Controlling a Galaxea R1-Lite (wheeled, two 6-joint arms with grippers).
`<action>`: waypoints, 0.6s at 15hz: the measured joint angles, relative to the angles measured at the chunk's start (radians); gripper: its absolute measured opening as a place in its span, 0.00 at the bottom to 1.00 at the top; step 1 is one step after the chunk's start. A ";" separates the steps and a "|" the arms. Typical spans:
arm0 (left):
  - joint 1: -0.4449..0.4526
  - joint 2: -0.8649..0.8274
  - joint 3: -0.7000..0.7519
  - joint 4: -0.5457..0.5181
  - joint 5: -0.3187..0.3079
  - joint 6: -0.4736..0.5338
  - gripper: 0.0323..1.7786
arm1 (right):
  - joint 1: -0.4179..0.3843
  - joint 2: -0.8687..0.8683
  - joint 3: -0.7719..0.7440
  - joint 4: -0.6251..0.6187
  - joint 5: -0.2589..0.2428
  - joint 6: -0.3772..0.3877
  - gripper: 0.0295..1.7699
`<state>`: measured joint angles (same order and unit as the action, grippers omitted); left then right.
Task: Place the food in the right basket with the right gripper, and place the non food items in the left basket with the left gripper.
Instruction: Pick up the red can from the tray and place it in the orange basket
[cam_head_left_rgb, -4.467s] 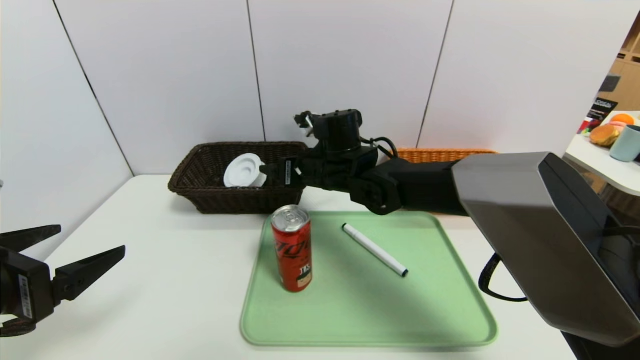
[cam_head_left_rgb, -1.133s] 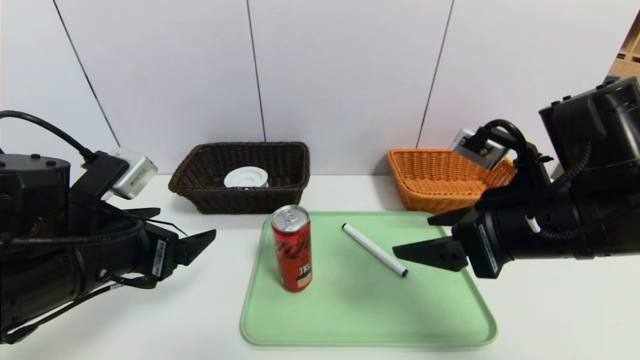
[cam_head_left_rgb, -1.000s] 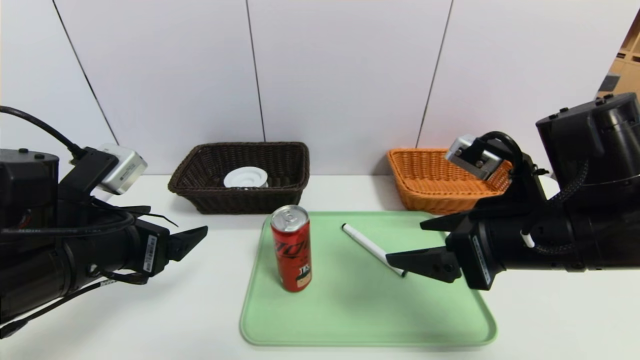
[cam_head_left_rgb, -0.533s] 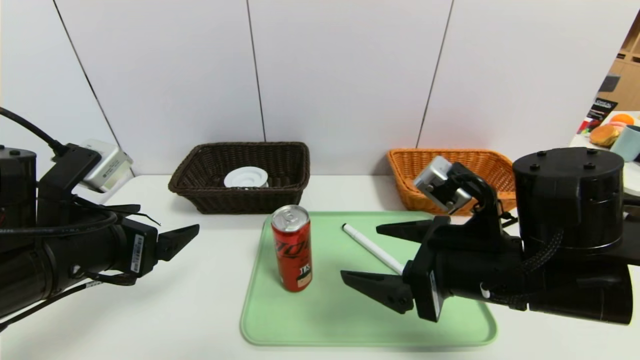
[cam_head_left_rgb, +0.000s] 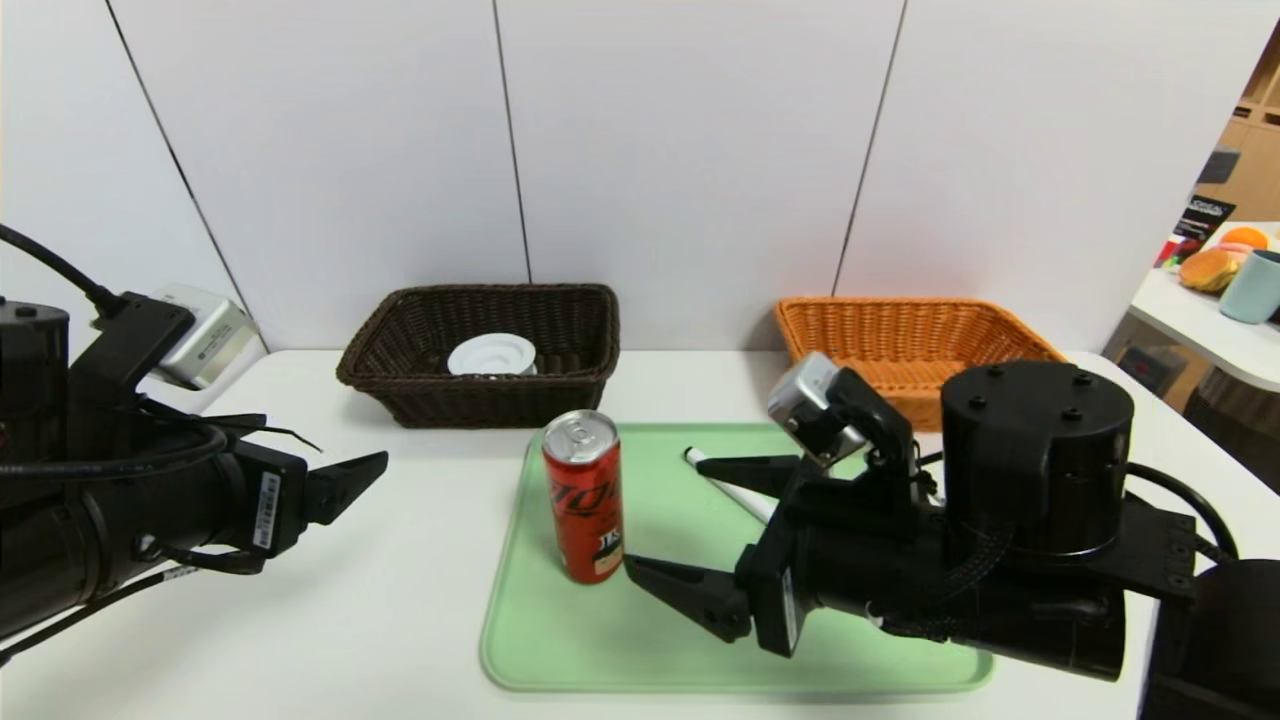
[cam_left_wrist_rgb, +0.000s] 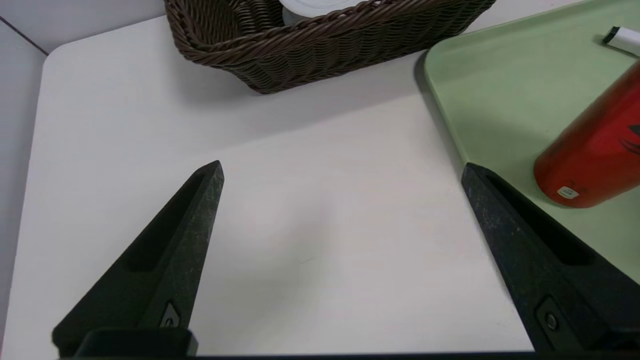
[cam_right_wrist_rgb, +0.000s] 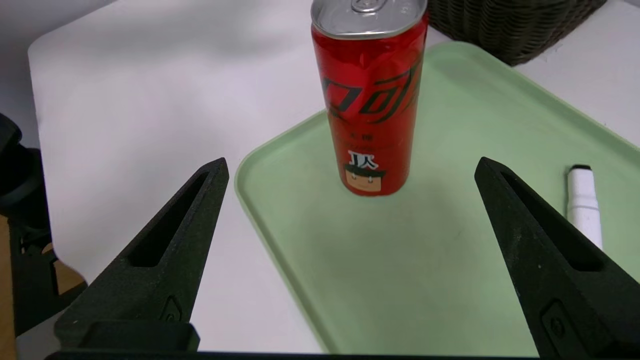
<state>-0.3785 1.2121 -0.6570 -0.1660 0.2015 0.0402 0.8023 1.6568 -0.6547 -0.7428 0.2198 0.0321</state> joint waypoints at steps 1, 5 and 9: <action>0.009 -0.001 0.000 0.001 0.003 0.000 0.95 | 0.001 0.027 0.006 -0.052 0.000 -0.002 0.96; 0.029 -0.020 -0.001 0.027 0.007 -0.001 0.95 | 0.011 0.106 0.004 -0.133 0.000 -0.002 0.96; 0.045 -0.042 0.005 0.030 0.007 -0.001 0.95 | 0.015 0.163 -0.001 -0.188 -0.001 -0.001 0.96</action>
<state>-0.3338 1.1700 -0.6523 -0.1355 0.2087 0.0394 0.8172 1.8198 -0.6557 -0.9304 0.2187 0.0306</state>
